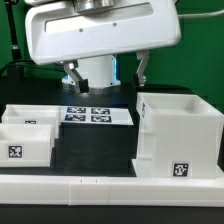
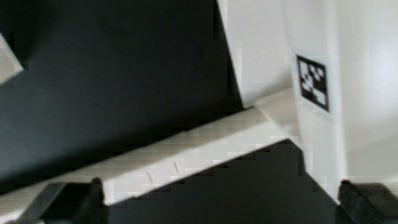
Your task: Assemble drawer
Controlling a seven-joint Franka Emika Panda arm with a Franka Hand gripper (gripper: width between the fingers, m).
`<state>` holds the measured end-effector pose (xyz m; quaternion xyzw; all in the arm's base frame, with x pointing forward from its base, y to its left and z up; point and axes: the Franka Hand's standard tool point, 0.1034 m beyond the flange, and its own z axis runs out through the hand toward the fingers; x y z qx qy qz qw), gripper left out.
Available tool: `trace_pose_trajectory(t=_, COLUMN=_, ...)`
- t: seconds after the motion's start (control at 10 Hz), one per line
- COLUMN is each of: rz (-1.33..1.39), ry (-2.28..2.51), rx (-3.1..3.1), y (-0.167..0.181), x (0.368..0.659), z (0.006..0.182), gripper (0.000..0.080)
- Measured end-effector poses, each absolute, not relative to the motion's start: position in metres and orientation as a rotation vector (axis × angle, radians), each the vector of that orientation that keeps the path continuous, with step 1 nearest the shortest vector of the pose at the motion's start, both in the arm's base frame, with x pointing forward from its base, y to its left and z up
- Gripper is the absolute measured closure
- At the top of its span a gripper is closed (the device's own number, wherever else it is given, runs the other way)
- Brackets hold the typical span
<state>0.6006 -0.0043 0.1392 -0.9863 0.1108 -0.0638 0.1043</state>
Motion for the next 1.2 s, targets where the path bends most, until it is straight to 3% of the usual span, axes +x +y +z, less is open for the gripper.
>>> trace_pose_trajectory(t=0.3, rz=-0.186, ry=0.192, rx=-2.939, y=-0.008, x=0.596, z=0.135, gripper=0.0150)
trace_pose_trajectory(t=0.8, rz=-0.091, ry=0.071, rx=-3.060, y=-0.033, x=0.537, z=0.090, gripper=0.0150)
trace_pose_trajectory(t=1.2, rz=-0.101, ry=0.080, rx=-3.062, y=-0.040, x=0.535, z=0.087, gripper=0.0150)
